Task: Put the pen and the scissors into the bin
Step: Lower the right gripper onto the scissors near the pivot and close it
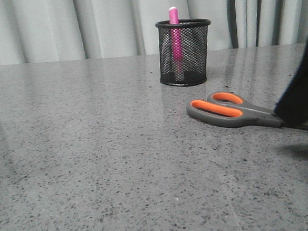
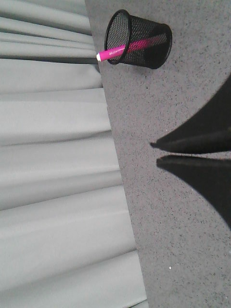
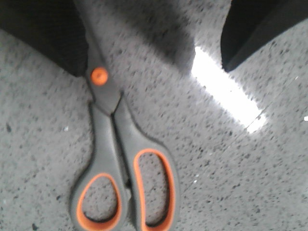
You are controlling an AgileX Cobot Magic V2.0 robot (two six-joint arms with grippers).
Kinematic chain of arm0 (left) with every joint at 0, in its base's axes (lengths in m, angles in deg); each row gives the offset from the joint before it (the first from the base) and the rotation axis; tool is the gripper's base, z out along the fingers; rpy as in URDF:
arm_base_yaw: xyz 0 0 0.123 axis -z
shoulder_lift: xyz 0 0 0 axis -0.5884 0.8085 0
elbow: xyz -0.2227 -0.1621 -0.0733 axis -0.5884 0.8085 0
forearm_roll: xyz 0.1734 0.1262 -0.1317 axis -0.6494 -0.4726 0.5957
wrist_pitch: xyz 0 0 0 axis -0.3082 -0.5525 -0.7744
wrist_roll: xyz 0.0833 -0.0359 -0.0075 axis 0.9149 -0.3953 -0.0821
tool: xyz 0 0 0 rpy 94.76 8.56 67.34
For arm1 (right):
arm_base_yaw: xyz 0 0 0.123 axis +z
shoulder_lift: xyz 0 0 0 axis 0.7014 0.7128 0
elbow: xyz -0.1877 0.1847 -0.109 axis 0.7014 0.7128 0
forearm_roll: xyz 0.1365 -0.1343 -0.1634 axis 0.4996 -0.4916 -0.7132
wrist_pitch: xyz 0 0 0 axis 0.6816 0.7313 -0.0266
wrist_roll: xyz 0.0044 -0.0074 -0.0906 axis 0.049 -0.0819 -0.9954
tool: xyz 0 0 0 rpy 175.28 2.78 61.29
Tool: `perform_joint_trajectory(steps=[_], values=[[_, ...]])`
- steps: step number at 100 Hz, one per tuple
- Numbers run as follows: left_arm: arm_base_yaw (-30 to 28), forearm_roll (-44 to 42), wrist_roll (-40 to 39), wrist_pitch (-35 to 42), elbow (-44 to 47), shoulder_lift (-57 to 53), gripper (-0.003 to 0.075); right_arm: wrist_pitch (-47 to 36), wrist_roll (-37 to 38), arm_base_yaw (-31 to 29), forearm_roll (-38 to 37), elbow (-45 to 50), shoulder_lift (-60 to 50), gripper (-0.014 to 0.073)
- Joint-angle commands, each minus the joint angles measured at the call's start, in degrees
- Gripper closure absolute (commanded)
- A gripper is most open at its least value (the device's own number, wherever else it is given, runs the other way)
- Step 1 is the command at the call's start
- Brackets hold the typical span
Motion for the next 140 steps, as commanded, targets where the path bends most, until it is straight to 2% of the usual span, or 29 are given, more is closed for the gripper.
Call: perform_joint_trajectory(steps=[1,13,35,50,71,96,101,108,116,122,123,130,140], values=[[-0.17,0.79,-0.37,4.3,-0.42,-0.57,0.0739,-1.67,-0.89,0.15,-1.08,-5.09,2.09,0.0078],[-0.17,0.79,-0.37,3.34,-0.42,-0.57,0.0739,1.09,-0.89,0.35,-4.24,-9.54,5.5,0.0078],[-0.17,0.79,-0.37,3.34,-0.42,-0.57,0.0739,5.46,-0.89,0.35,-5.43,-15.34,12.71,0.0078],[-0.17,0.79,-0.37,3.34,-0.42,-0.57,0.0739,6.79,-0.98,0.43,-5.54,-16.24,15.71,0.0078],[-0.17,0.79,-0.37,3.46,-0.42,-0.57,0.0739,6.73,-5.16,2.51,-6.32,-16.24,17.36,0.0078],[-0.17,0.79,-0.37,3.44,-0.42,-0.57,0.0739,6.04,-5.14,3.17,-9.06,-16.24,17.36,0.0083],[-0.17,0.79,-0.37,3.44,-0.42,-0.57,0.0739,6.16,-5.14,3.17,-9.06,-16.24,17.36,0.0123],[-0.17,0.79,-0.37,3.66,-0.42,-0.57,0.0739,6.84,-5.14,3.17,-9.06,-16.24,17.36,0.0243],[-0.17,0.79,-0.37,3.68,-0.42,-0.57,0.0739,7.19,-5.14,3.17,-9.06,-16.24,17.36,0.0445],[-0.17,0.79,-0.37,3.68,-0.42,-0.57,0.0739,7.59,-5.14,3.17,-9.06,-16.24,17.36,0.0545],[-0.17,0.79,-0.37,3.68,-0.42,-0.57,0.0739,7.66,-5.14,3.17,-8.92,-16.24,17.36,0.0582],[-0.17,0.79,-0.37,3.68,-0.42,-0.57,0.0739,8.41,-5.14,3.17,-8.82,-16.96,17.36,0.0671],[-0.17,0.79,-0.37,3.68,-0.42,-0.57,0.0739,9.24,-5.04,3.17,-8.25,-18.44,16.23,0.067]])
